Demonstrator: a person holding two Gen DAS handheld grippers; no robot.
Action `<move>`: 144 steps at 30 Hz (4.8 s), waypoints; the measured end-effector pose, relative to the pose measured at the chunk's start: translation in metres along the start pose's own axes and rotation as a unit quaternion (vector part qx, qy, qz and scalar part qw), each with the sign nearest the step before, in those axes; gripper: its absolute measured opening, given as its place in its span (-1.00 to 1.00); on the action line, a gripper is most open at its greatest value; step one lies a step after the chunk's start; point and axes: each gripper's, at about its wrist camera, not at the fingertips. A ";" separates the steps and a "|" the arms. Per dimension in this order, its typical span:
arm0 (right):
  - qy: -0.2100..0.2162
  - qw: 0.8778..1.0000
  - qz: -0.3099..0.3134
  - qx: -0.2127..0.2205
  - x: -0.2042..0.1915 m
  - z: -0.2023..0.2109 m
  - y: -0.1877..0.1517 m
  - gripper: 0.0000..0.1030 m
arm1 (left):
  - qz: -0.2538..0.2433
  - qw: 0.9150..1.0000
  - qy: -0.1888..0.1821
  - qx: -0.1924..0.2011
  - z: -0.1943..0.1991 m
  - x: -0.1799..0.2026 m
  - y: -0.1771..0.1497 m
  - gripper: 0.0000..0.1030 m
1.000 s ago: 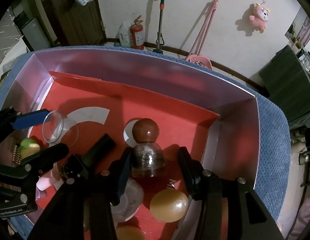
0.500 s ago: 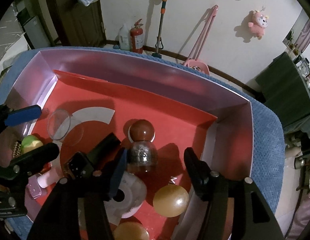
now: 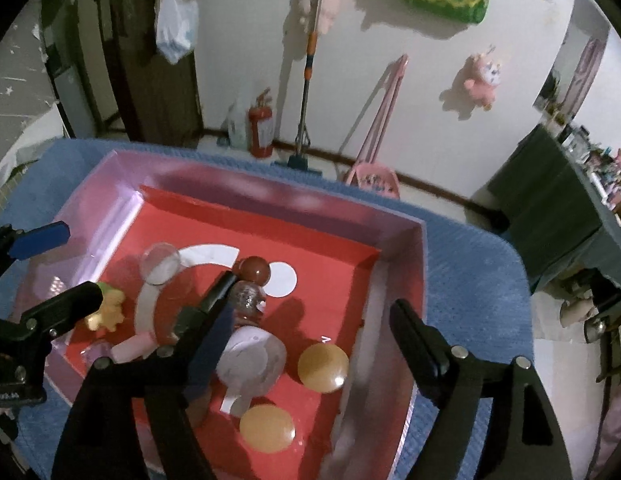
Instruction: Organize rigid objects
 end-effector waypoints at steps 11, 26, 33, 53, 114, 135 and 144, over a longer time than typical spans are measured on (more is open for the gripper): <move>-0.009 0.992 -0.026 0.123 -0.011 0.066 -0.036 1.00 | -0.026 0.991 0.069 0.114 0.050 0.012 -0.034 0.87; -0.066 0.975 -0.037 0.210 -0.028 0.045 -0.085 1.00 | -0.014 0.988 0.089 0.127 0.018 0.010 -0.063 0.90; -0.057 0.969 -0.046 0.235 -0.029 0.037 -0.091 1.00 | -0.016 0.986 0.106 0.131 0.009 0.007 -0.071 0.90; -0.052 0.976 -0.066 0.203 -0.028 0.016 -0.096 1.00 | -0.012 0.985 0.110 0.133 0.007 0.002 -0.072 0.90; -0.051 0.978 -0.068 0.188 -0.025 0.008 -0.094 1.00 | -0.002 0.987 0.110 0.116 0.002 -0.001 -0.071 0.90; -0.051 0.979 -0.067 0.187 -0.025 0.009 -0.093 1.00 | -0.002 0.987 0.109 0.115 0.002 -0.001 -0.071 0.90; -0.051 0.979 -0.067 0.186 -0.025 0.009 -0.092 1.00 | -0.003 0.988 0.108 0.113 0.001 -0.001 -0.071 0.90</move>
Point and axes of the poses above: each gripper's, at about its wrist camera, not at the fingertips, and z roughly against the way its jaws point, x to its right, y to its top
